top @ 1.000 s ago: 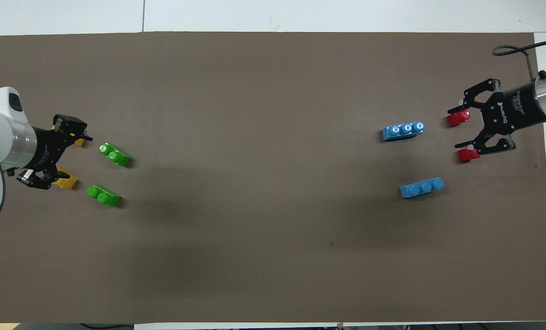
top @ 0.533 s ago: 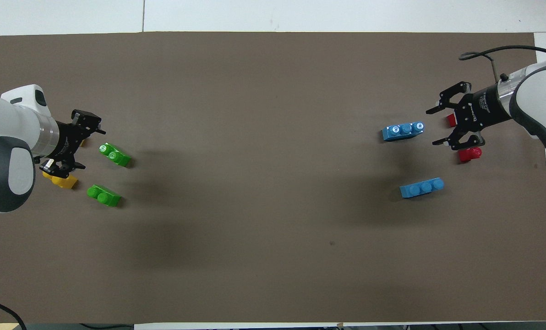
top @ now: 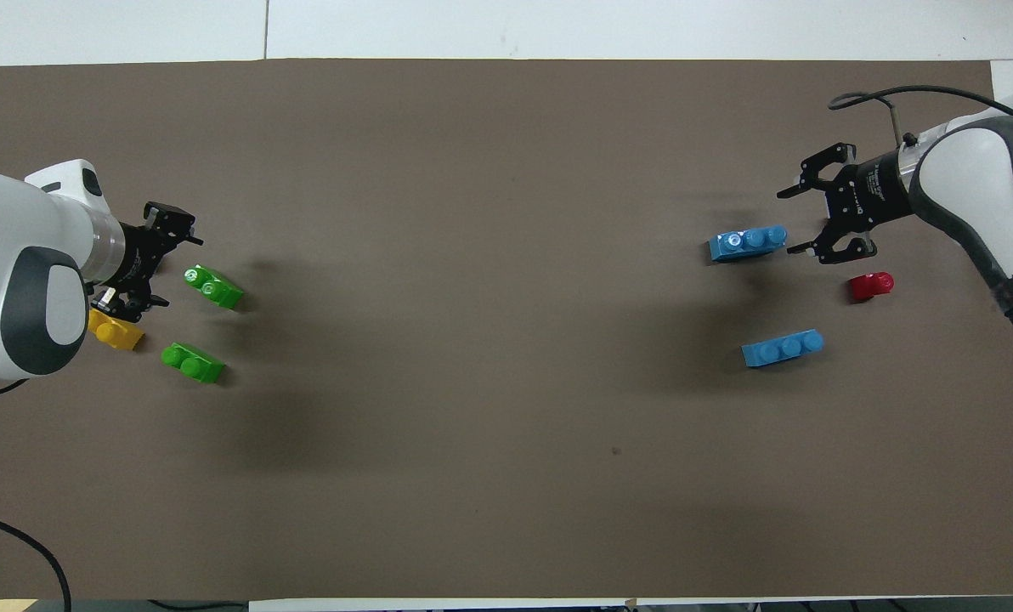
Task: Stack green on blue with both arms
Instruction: 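Move the left gripper to the green brick while the right gripper reaches the blue brick, then grasp the green brick with the left gripper while the right gripper grasps the blue brick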
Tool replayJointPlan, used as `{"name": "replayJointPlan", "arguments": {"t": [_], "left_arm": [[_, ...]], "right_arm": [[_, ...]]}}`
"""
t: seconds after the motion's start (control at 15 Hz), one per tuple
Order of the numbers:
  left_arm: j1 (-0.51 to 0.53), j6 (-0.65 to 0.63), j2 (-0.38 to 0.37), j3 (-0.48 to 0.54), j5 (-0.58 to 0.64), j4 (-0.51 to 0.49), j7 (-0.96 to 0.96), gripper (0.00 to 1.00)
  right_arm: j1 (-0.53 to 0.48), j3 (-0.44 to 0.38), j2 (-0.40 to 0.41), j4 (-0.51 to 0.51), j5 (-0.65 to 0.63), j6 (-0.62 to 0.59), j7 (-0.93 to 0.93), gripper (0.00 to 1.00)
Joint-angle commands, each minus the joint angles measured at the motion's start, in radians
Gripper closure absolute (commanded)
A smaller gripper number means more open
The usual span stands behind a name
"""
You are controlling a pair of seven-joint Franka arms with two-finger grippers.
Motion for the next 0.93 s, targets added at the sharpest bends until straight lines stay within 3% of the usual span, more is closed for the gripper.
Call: {"name": "replayJointPlan", "arguments": {"t": [0.0,0.33,0.87], "left_arm": [[0.007,0.048,0.035,-0.001,0.0,0.01,0.0,0.0],[0.014,0.083,0.088,0.0,0.02,0.012,-0.002,0.0],[0.019,0.134,0.111,0.0,0.027,-0.024,-0.034,0.0]], "right_arm": [[0.003,0.002,0.032,0.013,0.042,0.046,-0.033,0.16],[0.014,0.002,0.057,0.0,0.044,0.089,-0.095,0.16],[0.019,0.002,0.038,-0.083,0.044,0.172,-0.157,0.16]]}}
